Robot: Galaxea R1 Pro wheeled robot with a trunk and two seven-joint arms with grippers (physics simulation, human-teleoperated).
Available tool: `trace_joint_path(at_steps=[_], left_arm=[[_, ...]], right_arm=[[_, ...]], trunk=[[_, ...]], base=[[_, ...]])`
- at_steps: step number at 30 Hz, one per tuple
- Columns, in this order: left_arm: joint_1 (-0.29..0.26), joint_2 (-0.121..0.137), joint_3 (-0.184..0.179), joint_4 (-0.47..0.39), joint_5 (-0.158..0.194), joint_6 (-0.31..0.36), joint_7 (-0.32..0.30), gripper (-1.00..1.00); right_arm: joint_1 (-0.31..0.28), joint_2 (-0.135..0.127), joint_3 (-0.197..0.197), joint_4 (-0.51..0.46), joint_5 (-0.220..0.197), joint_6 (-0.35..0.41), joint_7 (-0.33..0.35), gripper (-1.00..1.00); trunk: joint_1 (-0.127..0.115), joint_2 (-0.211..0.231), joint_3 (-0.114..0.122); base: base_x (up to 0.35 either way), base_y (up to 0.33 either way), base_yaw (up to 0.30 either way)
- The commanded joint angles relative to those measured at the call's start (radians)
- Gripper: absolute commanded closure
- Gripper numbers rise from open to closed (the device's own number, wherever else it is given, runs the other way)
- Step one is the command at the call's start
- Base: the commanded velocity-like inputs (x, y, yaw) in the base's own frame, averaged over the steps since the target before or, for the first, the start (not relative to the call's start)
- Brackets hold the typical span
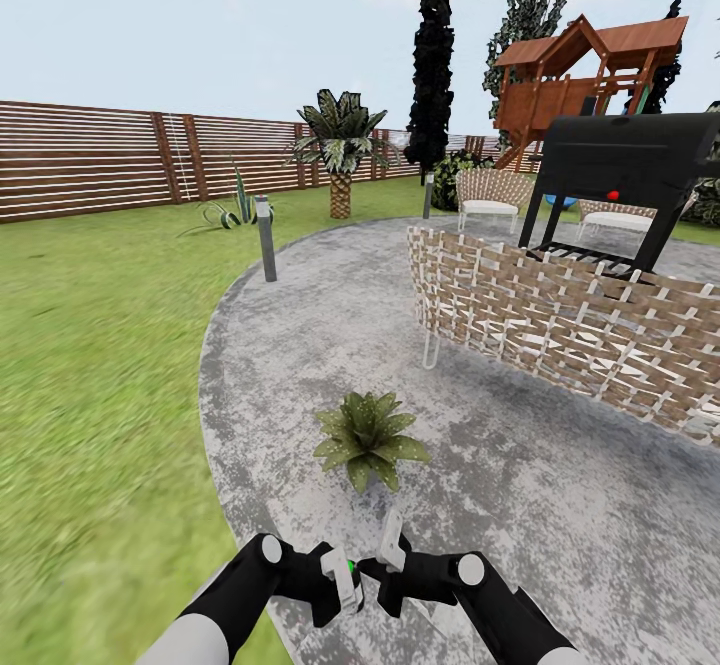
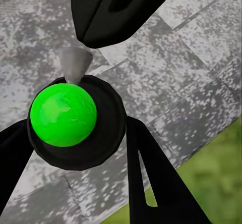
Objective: Pick up the pesticide atomizer in the garden and spray insectifuge to fully cover both potted plants in the garden.
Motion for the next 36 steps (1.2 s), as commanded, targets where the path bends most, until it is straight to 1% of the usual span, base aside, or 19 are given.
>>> trace_joint_path(at_steps=[1, 10, 15, 18, 30, 34, 36], left_arm=[[0.000, -0.001, 0.005, 0.001, -0.008, -0.008, -0.003, 1.00], [0.000, -0.001, 0.005, 0.007, -0.006, -0.009, -0.003, 1.00], [0.000, -0.001, 0.004, 0.006, 0.015, -0.009, -0.003, 1.00], [0.000, -0.001, 0.005, 0.007, 0.018, -0.009, -0.003, 1.00], [0.000, -0.001, 0.004, 0.008, 0.018, -0.007, -0.003, 1.00], [0.001, 0.000, -0.001, 0.009, 0.010, -0.006, -0.002, 1.00], [0.000, 0.008, -0.001, 0.009, 0.004, -0.004, -0.001, 1.00]], right_arm=[[0.000, 0.000, -0.001, -0.001, 0.010, -0.006, 0.000, 1.00], [0.000, 0.000, -0.001, -0.001, 0.010, -0.006, 0.000, 1.00], [0.000, 0.000, -0.001, 0.000, 0.010, -0.006, 0.000, 1.00], [0.000, 0.000, -0.001, 0.001, 0.010, -0.006, 0.000, 1.00], [0.000, 0.000, -0.001, 0.001, 0.010, -0.006, 0.000, 1.00], [0.000, 0.000, -0.001, 0.001, 0.010, -0.006, 0.000, 1.00], [0.000, 0.000, 0.000, 0.002, 0.010, -0.006, 0.000, 1.00]], trunk=[[0.000, 0.000, -0.001], [0.000, 0.000, -0.001], [0.000, 0.000, -0.001], [0.000, 0.000, -0.001], [0.000, 0.000, -0.001], [0.000, 0.000, -0.001], [0.000, 0.000, -0.001]], base=[[0.000, 0.000, 0.000], [0.000, 0.000, 0.000], [0.000, 0.000, 0.000], [0.000, 0.000, 0.000], [0.000, 0.000, 0.000], [0.000, 0.000, 0.000], [0.000, 0.000, 0.000]])
